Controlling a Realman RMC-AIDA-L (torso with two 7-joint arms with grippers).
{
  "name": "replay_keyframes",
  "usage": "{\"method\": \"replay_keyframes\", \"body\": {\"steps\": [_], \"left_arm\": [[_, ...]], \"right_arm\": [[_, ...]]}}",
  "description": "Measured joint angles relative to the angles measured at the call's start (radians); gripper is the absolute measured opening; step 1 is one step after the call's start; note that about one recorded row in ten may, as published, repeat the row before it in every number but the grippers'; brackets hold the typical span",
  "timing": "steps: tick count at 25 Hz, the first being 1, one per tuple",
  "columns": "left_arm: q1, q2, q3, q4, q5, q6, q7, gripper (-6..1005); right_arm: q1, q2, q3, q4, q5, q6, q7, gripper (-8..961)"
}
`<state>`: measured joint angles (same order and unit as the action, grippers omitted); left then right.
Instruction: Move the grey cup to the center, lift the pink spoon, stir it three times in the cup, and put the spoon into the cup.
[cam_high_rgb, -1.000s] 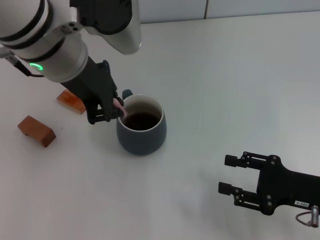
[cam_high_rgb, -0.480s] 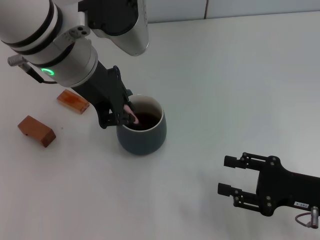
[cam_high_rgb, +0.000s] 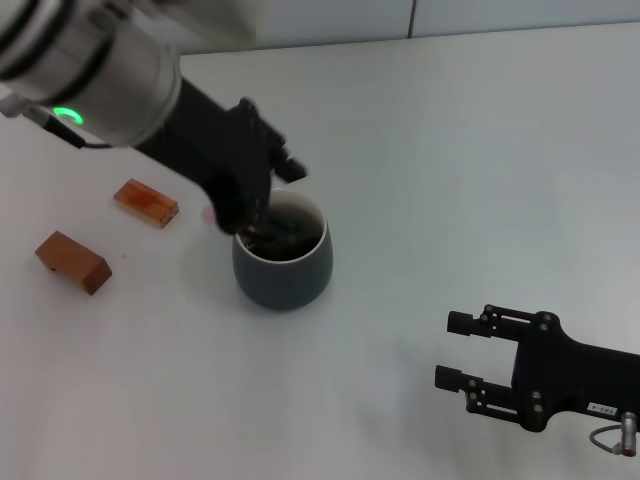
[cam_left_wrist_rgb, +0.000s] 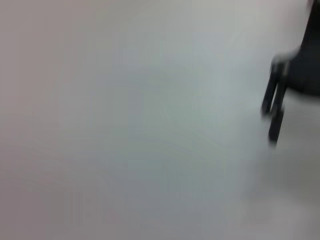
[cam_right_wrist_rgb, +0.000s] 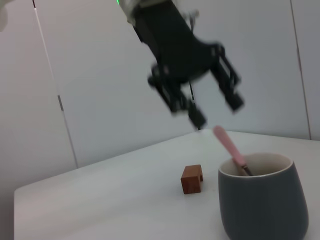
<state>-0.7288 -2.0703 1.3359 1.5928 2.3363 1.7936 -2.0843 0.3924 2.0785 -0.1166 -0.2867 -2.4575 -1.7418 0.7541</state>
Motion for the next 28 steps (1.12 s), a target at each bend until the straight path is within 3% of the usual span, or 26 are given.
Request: {"method": "replay_keyframes", "body": {"steps": [1, 2, 3, 4, 5, 6, 7, 8, 12, 14, 16, 17, 21, 22, 24, 26, 28], "left_arm": [[0.022, 0.001, -0.099, 0.008, -0.117, 0.000, 0.032, 409], [0.022, 0.001, -0.099, 0.008, -0.117, 0.000, 0.032, 465], [0.043, 0.001, -0.166, 0.006, -0.197, -0.011, 0.057, 520], [0.100, 0.001, -0.293, -0.043, -0.388, -0.056, 0.121, 576], [0.100, 0.001, -0.293, -0.043, -0.388, -0.056, 0.121, 576], [0.154, 0.004, -0.372, -0.121, -0.544, -0.091, 0.190, 575], [0.154, 0.004, -0.372, -0.121, -0.544, -0.091, 0.190, 575], [0.198, 0.008, -0.429, -0.230, -0.681, -0.105, 0.260, 575], [0.270, 0.019, -0.559, -0.498, -0.856, -0.093, 0.410, 575], [0.292, 0.030, -0.585, -0.609, -0.857, -0.091, 0.481, 575], [0.334, 0.059, -0.593, -0.781, -0.846, -0.091, 0.632, 575], [0.334, 0.059, -0.593, -0.781, -0.846, -0.091, 0.632, 576], [0.421, 0.110, -0.600, -1.028, -0.836, -0.108, 0.874, 576], [0.421, 0.110, -0.600, -1.028, -0.836, -0.108, 0.874, 576], [0.455, 0.130, -0.595, -1.115, -0.831, -0.127, 0.940, 576], [0.494, 0.147, -0.591, -1.176, -0.803, -0.134, 0.990, 637], [0.509, 0.150, -0.589, -1.184, -0.786, -0.133, 1.005, 698]], "right_arm": [[-0.001, 0.000, 0.000, 0.000, 0.001, 0.004, 0.000, 659], [-0.001, 0.000, 0.000, 0.000, 0.001, 0.004, 0.000, 659], [-0.001, 0.000, 0.000, 0.000, 0.002, 0.005, 0.000, 659], [-0.003, 0.000, 0.000, 0.000, 0.005, 0.005, 0.000, 659], [-0.003, 0.000, 0.000, 0.000, 0.005, 0.005, 0.000, 659], [-0.005, -0.001, 0.001, 0.000, 0.007, 0.005, 0.000, 659], [-0.005, -0.001, 0.001, 0.000, 0.007, 0.005, 0.000, 659], [-0.005, -0.001, 0.001, -0.001, 0.008, 0.005, 0.001, 659], [-0.007, -0.002, 0.003, -0.003, 0.008, 0.008, 0.001, 659], [-0.007, -0.002, 0.004, -0.003, 0.009, 0.011, 0.001, 659], [-0.007, -0.002, 0.007, -0.005, 0.009, 0.013, 0.001, 659], [-0.007, -0.002, 0.007, -0.005, 0.009, 0.013, 0.001, 659], [-0.007, -0.002, 0.007, -0.007, 0.009, 0.020, 0.002, 659], [-0.007, -0.002, 0.007, -0.007, 0.009, 0.020, 0.002, 659], [-0.008, -0.002, 0.005, -0.008, 0.009, 0.027, 0.002, 659], [-0.007, -0.002, 0.002, -0.008, 0.009, 0.030, 0.002, 659], [-0.005, -0.002, 0.002, -0.008, 0.009, 0.030, 0.003, 659]]}}
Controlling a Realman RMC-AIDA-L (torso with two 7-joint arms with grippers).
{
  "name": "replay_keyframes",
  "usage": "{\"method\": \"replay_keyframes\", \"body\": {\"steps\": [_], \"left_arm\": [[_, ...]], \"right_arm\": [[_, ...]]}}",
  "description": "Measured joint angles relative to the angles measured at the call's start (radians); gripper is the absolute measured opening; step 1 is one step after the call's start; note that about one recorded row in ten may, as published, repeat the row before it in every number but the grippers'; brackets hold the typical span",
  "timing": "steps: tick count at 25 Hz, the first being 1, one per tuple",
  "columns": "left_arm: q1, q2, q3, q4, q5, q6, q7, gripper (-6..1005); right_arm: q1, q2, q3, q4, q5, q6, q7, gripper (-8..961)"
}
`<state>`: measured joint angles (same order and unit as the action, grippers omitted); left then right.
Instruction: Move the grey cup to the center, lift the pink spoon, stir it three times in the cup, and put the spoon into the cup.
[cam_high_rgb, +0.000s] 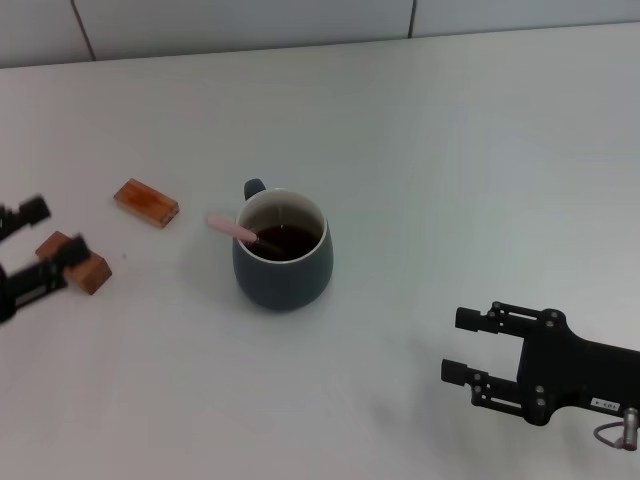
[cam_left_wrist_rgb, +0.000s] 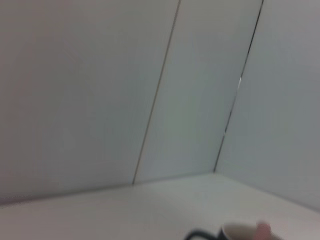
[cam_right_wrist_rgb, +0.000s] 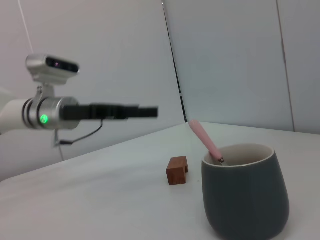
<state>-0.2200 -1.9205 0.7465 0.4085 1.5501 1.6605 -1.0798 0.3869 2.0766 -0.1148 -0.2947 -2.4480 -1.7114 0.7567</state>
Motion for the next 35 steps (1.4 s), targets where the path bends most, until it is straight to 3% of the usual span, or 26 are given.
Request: {"method": "replay_keyframes", "body": {"steps": [5, 8, 13, 35], "left_arm": [[0.063, -0.006, -0.004, -0.051, 0.058, -0.008, 0.156, 801], [0.075, -0.024, 0.008, -0.100, 0.079, -0.040, 0.247, 829], [0.073, -0.035, 0.007, -0.106, 0.124, -0.070, 0.256, 829], [0.100, -0.034, -0.012, -0.100, 0.117, -0.043, 0.278, 829]], "right_arm": [[0.005, -0.001, -0.001, -0.007, -0.006, 0.000, 0.011, 659], [0.005, -0.001, -0.002, -0.010, -0.007, 0.000, 0.019, 659], [-0.003, -0.001, -0.002, -0.011, -0.007, 0.000, 0.025, 659], [-0.022, -0.001, -0.015, -0.011, -0.010, 0.005, 0.027, 659]]}}
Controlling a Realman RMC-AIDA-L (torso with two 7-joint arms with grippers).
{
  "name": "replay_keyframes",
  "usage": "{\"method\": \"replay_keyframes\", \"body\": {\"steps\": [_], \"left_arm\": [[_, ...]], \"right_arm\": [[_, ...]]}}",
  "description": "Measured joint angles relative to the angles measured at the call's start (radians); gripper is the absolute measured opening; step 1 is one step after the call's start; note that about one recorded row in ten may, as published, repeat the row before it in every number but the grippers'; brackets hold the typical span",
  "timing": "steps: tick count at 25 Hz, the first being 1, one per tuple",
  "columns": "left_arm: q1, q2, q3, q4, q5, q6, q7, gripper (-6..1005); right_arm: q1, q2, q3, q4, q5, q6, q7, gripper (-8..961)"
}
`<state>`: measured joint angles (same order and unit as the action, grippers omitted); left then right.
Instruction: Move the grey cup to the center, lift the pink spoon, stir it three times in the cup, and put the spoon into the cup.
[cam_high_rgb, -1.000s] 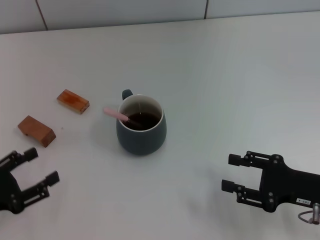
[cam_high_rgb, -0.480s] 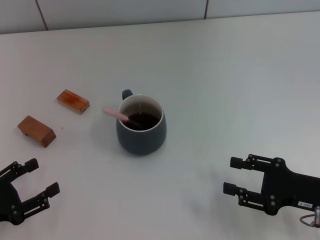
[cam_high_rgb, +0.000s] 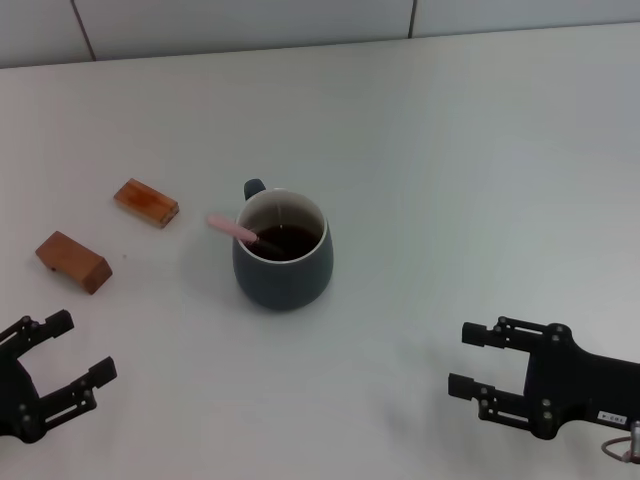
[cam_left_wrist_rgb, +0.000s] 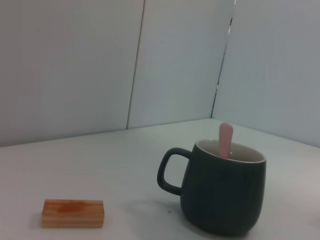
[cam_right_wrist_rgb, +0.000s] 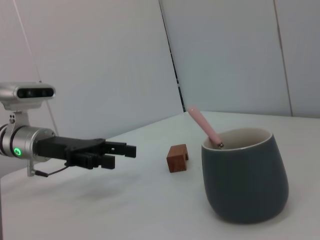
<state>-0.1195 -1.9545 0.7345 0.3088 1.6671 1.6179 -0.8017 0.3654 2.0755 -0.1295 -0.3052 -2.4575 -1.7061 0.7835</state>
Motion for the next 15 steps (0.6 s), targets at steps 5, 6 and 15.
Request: {"method": "replay_keyframes", "body": {"steps": [5, 6, 15], "left_arm": [[-0.006, 0.000, -0.001, 0.000, 0.000, -0.002, 0.000, 829], [-0.013, 0.000, -0.001, 0.000, 0.000, -0.003, -0.003, 829], [-0.028, -0.002, -0.001, -0.006, 0.000, -0.006, -0.008, 829]], "right_arm": [[-0.005, 0.001, -0.002, 0.001, 0.000, 0.004, -0.007, 659], [-0.005, 0.001, -0.002, 0.002, 0.000, 0.004, -0.007, 659], [-0.003, 0.003, -0.015, 0.013, 0.000, 0.041, -0.009, 659]]}}
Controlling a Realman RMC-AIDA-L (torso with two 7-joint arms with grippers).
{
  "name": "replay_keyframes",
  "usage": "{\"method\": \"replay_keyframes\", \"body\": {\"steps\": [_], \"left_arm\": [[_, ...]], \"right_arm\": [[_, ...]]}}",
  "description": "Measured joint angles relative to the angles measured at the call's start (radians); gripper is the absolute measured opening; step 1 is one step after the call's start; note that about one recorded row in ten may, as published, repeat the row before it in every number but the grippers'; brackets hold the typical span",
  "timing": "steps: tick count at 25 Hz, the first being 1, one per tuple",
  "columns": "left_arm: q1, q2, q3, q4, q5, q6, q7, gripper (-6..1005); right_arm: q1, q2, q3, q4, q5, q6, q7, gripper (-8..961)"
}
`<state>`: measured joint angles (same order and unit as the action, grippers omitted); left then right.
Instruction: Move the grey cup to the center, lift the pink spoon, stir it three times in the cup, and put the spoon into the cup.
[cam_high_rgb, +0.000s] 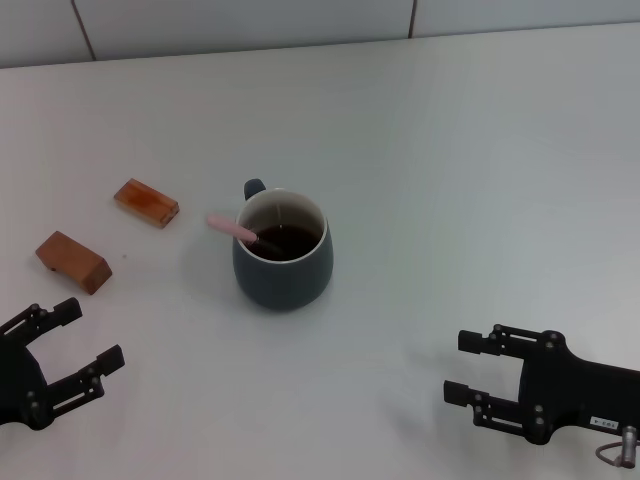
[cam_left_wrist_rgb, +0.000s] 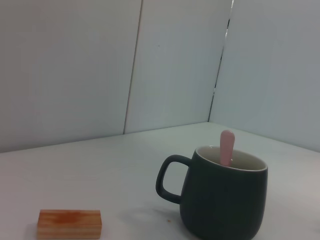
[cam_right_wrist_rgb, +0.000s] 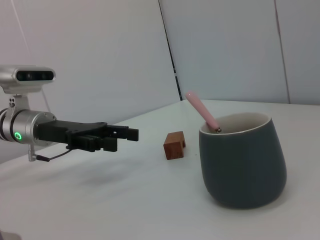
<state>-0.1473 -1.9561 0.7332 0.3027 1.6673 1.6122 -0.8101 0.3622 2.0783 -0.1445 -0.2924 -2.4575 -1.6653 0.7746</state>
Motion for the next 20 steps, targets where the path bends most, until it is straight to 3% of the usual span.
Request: {"method": "replay_keyframes", "body": {"steps": [20], "left_arm": [[-0.027, -0.011, 0.009, 0.005, 0.009, 0.008, -0.003, 829]], "right_arm": [[0.006, 0.000, -0.001, 0.007, 0.003, -0.003, -0.003, 659]]}}
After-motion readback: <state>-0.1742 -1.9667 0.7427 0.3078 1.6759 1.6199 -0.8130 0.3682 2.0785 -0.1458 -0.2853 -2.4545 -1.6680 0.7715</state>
